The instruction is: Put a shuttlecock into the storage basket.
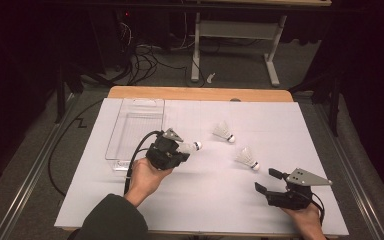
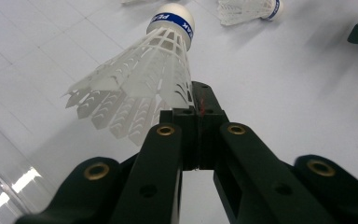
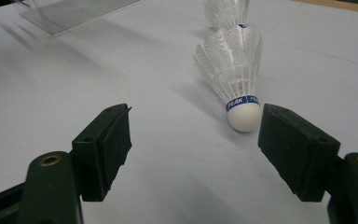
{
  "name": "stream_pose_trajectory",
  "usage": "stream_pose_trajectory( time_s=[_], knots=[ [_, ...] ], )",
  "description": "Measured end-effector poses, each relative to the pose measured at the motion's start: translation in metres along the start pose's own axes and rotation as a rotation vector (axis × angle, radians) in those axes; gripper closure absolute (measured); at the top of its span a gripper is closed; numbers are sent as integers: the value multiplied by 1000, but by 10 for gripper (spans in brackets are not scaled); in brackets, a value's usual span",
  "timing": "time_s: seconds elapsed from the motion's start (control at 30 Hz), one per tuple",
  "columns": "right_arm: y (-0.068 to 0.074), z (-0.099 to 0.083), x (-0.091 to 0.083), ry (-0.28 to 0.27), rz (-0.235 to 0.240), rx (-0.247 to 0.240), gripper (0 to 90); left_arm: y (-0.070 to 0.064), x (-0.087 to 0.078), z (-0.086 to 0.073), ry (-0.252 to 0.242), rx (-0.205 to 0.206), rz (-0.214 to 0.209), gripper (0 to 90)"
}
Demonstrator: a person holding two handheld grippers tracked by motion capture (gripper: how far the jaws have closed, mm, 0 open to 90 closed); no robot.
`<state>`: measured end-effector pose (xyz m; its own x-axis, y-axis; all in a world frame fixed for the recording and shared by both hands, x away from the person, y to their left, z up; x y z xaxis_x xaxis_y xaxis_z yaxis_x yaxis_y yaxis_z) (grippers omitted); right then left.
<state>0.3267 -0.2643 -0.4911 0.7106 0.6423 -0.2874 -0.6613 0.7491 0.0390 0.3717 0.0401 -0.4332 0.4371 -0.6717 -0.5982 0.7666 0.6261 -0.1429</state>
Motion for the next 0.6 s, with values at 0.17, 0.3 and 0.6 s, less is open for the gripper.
stream_pose_trajectory(
  time_s=[0.17, 0.3, 0.6],
  knots=[
    [0, 0, 0, -2, -1, 0, 258, 4, -2, 0, -12, -6, 8, 899],
    [0, 0, 0, -3, -2, -2, 258, 8, -6, 0, -20, -17, 13, 899],
    [0, 0, -1, -4, -3, -2, 258, 14, -15, 5, -46, -40, 11, 899]
  ],
)
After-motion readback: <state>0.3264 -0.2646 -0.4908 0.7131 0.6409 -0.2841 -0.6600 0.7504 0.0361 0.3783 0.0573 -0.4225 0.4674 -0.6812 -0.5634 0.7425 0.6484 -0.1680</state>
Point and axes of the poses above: each handheld gripper's, and its own axes: x roughly forward along the jaws, z roughly out of its top, y roughly to its left, the point moved 7 cm from there along x, roughly forward along the jaws, and after that the axes turned 12 degrees about -y, right-handed, at the moved point
